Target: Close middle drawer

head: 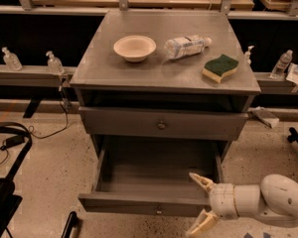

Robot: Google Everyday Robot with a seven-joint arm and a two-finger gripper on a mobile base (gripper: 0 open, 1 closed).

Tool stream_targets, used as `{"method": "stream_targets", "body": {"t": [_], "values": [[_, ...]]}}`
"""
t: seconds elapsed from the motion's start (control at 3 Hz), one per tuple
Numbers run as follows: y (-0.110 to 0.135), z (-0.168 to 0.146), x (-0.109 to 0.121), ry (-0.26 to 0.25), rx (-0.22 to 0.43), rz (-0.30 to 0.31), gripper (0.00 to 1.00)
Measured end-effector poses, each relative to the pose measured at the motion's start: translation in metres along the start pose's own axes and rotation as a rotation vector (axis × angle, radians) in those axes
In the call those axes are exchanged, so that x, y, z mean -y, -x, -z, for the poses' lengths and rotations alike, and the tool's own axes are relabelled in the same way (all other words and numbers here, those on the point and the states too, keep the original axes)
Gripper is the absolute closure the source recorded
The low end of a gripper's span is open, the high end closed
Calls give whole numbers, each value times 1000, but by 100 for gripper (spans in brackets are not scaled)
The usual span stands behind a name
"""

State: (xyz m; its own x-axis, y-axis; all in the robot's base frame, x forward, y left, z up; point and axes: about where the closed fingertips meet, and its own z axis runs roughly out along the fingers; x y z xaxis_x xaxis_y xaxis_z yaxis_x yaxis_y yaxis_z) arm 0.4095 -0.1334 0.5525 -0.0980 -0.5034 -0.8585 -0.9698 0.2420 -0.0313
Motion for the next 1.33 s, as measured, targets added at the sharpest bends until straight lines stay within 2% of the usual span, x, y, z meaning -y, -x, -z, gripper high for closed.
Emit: {"method": "stream_targets", "body": {"t": [0.33,0.67,1.0,1.33], "values": [[0,0,0,0,0,-1,0],[-6,-9,-4,-15,-13,34,13],[-28,-31,-18,-9,-50,106,38],[-49,-45,-30,-1,-95,139,61]]}}
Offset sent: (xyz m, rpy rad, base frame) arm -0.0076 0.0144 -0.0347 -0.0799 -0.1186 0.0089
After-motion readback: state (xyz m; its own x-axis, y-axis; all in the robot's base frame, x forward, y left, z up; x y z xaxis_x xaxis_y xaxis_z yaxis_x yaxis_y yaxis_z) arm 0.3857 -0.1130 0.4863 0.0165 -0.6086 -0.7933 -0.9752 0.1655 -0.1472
